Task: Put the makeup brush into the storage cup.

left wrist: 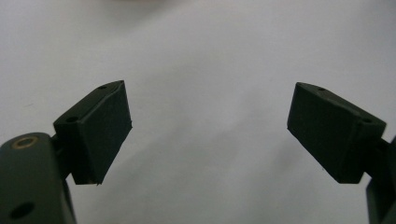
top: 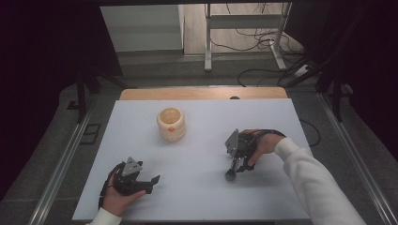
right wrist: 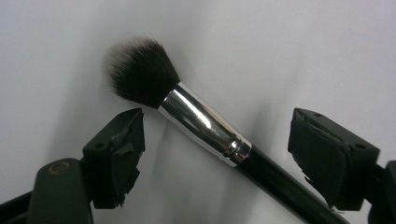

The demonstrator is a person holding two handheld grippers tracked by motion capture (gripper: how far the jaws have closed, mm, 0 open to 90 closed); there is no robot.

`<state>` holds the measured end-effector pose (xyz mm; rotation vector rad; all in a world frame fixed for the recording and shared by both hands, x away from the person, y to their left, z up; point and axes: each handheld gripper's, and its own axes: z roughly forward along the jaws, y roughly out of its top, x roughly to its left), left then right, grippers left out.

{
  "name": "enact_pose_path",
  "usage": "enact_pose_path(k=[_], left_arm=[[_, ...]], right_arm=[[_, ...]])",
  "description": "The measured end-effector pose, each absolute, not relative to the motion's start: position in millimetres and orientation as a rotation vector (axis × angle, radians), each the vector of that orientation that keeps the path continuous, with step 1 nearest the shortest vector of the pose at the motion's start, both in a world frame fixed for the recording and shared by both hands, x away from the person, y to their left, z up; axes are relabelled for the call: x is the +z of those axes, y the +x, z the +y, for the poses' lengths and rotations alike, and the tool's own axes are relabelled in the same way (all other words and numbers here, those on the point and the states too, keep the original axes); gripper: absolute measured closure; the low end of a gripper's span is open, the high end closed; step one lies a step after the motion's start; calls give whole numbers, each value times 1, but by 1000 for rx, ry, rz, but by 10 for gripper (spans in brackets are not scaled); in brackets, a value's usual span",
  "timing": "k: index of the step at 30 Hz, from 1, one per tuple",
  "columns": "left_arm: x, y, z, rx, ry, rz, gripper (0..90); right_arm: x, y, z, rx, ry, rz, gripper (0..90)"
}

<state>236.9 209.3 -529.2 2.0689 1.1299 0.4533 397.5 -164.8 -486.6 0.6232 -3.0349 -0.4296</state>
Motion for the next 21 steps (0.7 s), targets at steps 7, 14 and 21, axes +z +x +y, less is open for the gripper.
enact_pose_path(k=[7, 14, 21], left_arm=[[-529, 237, 210, 454, 2071, 1130, 144], [-529, 237, 210, 454, 2077, 1128, 144], [-529, 236, 209, 457, 2071, 1128, 144]], right_arm=[[-496, 402, -162, -393, 624, -3027, 284], [-498, 405, -163, -357, 590, -3009, 374], [-495, 405, -160, -322, 574, -3016, 585]])
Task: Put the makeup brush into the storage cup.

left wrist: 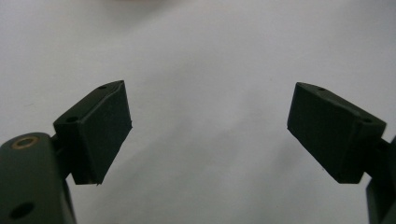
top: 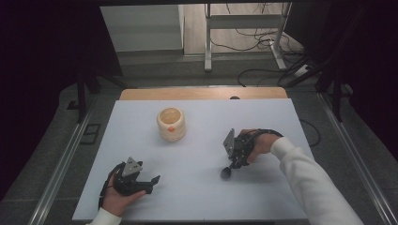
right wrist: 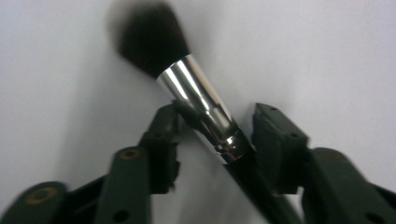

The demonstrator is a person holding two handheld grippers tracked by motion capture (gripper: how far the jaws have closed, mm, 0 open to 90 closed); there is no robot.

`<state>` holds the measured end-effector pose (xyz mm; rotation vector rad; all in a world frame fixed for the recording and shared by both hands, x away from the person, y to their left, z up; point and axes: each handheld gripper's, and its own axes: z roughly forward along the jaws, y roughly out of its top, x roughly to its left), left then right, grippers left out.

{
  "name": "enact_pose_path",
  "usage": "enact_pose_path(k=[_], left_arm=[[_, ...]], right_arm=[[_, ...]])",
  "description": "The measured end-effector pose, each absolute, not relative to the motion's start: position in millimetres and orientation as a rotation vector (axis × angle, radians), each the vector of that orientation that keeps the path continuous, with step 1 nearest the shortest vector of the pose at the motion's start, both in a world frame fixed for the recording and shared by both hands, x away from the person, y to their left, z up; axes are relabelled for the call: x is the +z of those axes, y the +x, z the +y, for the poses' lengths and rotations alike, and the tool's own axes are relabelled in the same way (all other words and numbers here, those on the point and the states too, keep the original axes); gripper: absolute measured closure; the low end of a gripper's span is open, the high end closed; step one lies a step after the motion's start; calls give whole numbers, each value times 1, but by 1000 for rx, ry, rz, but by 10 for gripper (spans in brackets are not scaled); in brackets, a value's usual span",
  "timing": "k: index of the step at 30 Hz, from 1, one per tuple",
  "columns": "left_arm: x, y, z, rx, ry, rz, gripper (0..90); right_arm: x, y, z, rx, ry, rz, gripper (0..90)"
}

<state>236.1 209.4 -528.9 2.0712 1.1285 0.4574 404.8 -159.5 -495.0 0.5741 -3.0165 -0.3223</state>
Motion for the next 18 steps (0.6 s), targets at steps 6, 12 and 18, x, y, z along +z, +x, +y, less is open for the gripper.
enact_pose_path(k=[6, 12, 18], left_arm=[[-529, 236, 210, 459, 2068, 1128, 144], [-529, 236, 210, 460, 2067, 1132, 144], [-529, 237, 211, 458, 2070, 1133, 144]], right_arm=[[-494, 403, -159, -304, 552, -3020, 715], [-493, 404, -158, -300, 444, -3035, 720], [-485, 403, -156, -332, 331, -3011, 722]])
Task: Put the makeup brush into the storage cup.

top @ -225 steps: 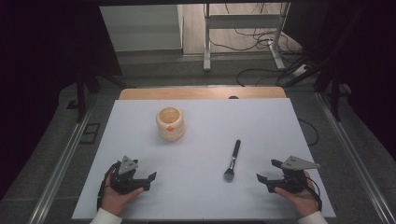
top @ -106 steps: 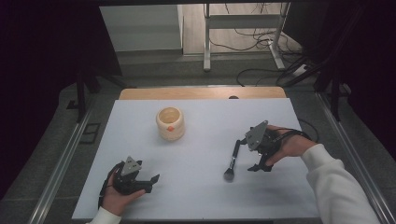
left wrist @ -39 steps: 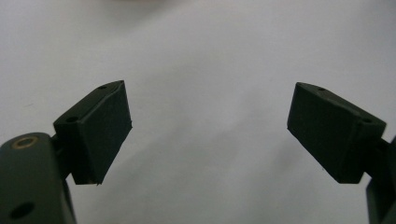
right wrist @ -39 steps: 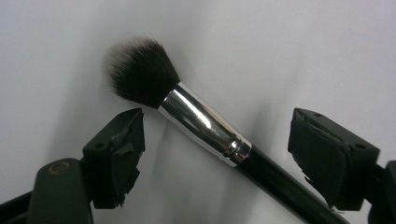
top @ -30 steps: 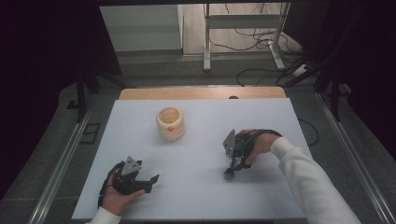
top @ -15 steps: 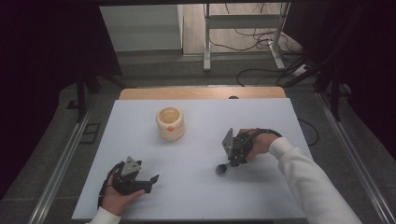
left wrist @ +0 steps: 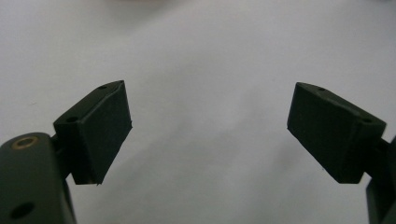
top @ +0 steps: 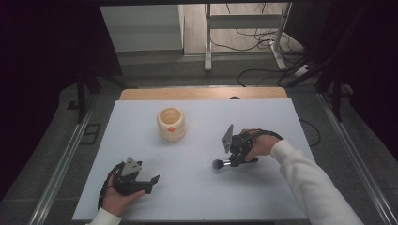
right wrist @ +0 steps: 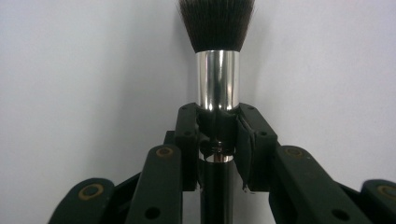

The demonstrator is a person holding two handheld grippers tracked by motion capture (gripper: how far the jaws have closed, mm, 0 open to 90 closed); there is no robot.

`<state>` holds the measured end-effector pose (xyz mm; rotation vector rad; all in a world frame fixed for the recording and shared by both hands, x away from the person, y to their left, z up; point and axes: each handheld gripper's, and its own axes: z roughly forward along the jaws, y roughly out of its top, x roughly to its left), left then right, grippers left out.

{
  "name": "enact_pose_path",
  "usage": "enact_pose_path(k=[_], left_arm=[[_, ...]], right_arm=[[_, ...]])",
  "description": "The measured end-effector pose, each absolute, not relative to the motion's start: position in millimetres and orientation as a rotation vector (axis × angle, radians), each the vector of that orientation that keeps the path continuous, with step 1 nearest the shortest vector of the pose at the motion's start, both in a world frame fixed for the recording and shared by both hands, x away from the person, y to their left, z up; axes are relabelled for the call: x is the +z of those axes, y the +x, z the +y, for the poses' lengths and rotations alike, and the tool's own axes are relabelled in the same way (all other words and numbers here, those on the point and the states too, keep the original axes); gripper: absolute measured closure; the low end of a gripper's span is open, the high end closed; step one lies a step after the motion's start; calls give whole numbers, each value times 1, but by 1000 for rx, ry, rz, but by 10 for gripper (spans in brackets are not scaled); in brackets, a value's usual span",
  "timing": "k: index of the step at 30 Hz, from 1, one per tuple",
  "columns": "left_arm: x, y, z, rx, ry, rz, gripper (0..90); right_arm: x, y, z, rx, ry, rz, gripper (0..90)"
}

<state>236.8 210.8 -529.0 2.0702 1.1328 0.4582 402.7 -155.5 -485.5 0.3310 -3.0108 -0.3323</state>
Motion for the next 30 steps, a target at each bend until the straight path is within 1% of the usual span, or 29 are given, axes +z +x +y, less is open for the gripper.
enact_pose_path(k=[6, 13, 20, 25, 26, 27, 30], left_arm=[[-528, 236, 211, 463, 2067, 1133, 144], [-528, 236, 210, 464, 2063, 1133, 144], [-528, 236, 210, 463, 2062, 1135, 144], [-528, 236, 211, 466, 2060, 1143, 144], [-528, 237, 211, 468, 2061, 1144, 144], [-528, 237, 211, 469, 2061, 1146, 144], [-528, 237, 211, 470, 2062, 1148, 144]], right_arm=[[-472, 402, -158, -404, 271, -3037, 721], [-451, 401, -163, -551, 83, -3056, 721], [-441, 401, -170, -669, -169, -3024, 722], [-434, 399, -181, -867, -345, -2978, 722], [-432, 398, -187, -968, -445, -2950, 722], [-432, 398, -187, -968, -445, -2950, 722], [-430, 396, -196, -1061, -602, -2883, 722]])
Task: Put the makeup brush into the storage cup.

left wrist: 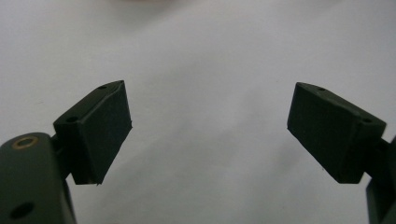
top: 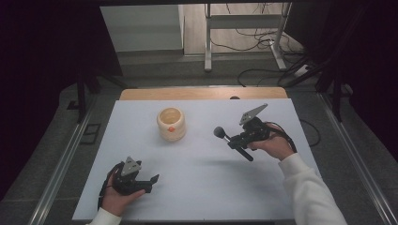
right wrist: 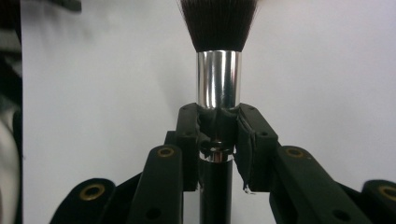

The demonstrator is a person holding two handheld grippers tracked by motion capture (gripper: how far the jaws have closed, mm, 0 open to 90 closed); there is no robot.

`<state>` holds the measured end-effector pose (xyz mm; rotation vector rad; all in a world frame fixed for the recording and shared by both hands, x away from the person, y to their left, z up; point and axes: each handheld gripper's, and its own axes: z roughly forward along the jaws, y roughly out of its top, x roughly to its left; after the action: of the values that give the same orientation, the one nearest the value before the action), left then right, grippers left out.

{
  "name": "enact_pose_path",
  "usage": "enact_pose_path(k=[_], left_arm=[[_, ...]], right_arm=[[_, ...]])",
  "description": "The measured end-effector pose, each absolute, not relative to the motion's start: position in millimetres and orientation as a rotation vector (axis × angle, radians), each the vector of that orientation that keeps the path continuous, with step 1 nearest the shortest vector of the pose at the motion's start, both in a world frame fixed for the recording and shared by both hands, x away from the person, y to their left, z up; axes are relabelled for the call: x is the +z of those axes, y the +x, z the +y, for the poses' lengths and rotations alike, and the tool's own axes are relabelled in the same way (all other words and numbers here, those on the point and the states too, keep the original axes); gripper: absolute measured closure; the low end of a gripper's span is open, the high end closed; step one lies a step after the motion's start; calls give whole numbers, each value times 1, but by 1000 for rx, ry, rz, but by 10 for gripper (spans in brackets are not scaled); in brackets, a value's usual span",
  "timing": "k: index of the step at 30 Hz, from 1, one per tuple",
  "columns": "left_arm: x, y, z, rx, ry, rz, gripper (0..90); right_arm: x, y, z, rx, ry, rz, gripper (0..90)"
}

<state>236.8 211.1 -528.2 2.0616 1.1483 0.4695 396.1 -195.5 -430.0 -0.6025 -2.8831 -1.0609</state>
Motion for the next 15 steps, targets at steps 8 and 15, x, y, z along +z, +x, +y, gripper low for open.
enact_pose_path(k=[8, 15], left_arm=[[-528, 237, 211, 474, 2057, 1153, 144], [-528, 237, 212, 475, 2051, 1159, 144]], right_arm=[[-437, 386, -208, -1164, -756, -2819, 722], [-439, 378, -206, -1200, -816, -2811, 721]])
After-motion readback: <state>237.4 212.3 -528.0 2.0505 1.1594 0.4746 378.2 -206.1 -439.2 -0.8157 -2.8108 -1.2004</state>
